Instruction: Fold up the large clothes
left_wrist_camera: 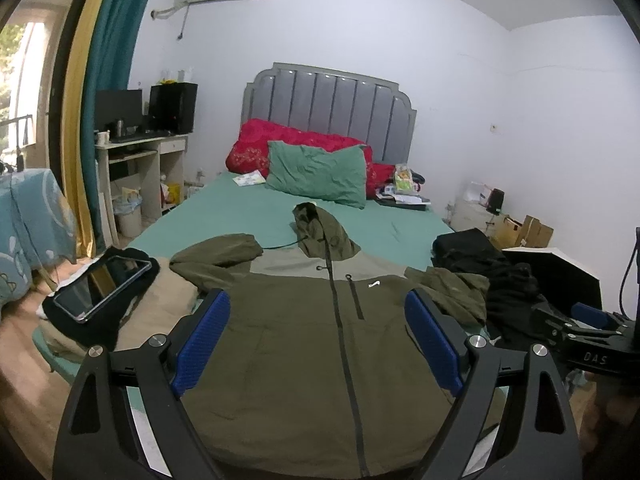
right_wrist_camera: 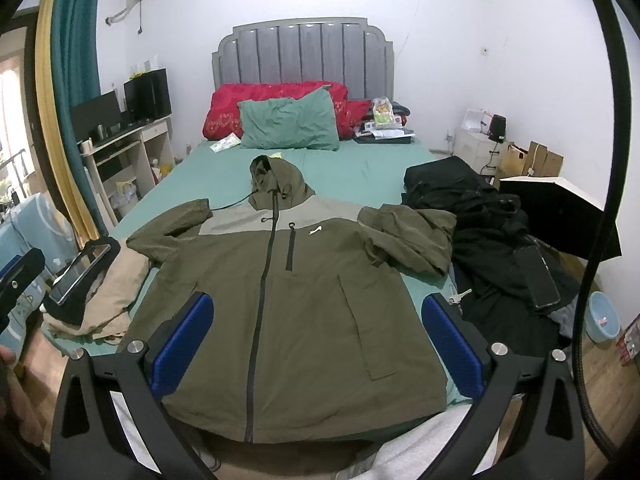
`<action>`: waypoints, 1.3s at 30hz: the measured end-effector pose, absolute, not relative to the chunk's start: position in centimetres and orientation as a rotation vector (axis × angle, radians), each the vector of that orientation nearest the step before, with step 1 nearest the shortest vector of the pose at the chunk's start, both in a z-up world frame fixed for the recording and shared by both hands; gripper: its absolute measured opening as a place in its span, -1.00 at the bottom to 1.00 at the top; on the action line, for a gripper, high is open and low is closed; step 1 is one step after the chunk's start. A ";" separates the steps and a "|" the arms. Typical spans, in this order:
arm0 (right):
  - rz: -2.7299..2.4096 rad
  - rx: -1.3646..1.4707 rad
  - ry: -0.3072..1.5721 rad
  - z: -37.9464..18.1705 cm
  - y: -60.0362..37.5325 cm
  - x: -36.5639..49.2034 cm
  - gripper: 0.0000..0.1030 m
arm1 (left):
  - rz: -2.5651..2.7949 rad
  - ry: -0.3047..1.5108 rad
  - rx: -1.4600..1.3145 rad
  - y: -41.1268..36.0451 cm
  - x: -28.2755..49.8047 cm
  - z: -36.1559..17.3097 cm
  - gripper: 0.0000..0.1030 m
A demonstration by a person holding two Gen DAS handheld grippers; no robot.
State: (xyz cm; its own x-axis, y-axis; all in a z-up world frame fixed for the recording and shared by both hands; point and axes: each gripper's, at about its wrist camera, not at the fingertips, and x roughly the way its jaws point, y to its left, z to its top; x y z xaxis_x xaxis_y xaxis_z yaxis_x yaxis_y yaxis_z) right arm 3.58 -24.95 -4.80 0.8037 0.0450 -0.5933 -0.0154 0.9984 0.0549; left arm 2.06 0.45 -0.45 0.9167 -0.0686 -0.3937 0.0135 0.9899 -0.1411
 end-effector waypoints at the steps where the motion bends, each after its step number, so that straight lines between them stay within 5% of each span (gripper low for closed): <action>1: 0.035 0.047 0.641 -5.1 -24.9 3.9 0.99 | -0.056 0.419 -0.128 0.3 2.8 -0.8 0.78; 12: 0.051 -0.066 0.729 -12.5 -27.7 16.5 0.98 | -0.060 0.602 -0.100 0.9 17.0 -8.1 0.78; 18: 0.045 -0.095 0.813 -19.4 -32.4 31.6 0.34 | -0.060 0.667 -0.074 3.1 27.8 -14.2 0.78; 28: -0.170 -0.161 1.021 -31.9 -40.0 49.2 0.32 | -0.021 0.768 -0.006 5.4 39.7 -24.2 0.70; 29: -0.166 -0.156 1.023 -32.5 -40.6 49.6 0.18 | -0.014 0.788 -0.001 5.9 39.6 -25.0 0.70; 30: -0.152 -0.142 1.020 -32.7 -40.7 49.7 -0.47 | -0.009 0.803 -0.011 6.6 39.6 -25.5 0.70; 31: -0.139 -0.116 1.020 -32.8 -41.1 49.8 -0.80 | -0.007 0.817 -0.032 7.2 39.8 -25.8 0.70; 39: -0.061 -0.055 0.722 -19.8 -34.9 46.1 -0.91 | 0.041 0.741 -0.096 10.7 40.1 -23.3 0.66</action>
State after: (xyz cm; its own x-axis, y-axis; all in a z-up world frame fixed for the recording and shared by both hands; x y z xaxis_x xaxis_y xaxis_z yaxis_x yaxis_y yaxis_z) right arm 46.07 -34.88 -19.77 0.7489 -0.0751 -0.6584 0.0373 0.9968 -0.0713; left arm 40.10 10.75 -23.33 0.7371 0.0033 -0.6757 -0.0713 0.9948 -0.0729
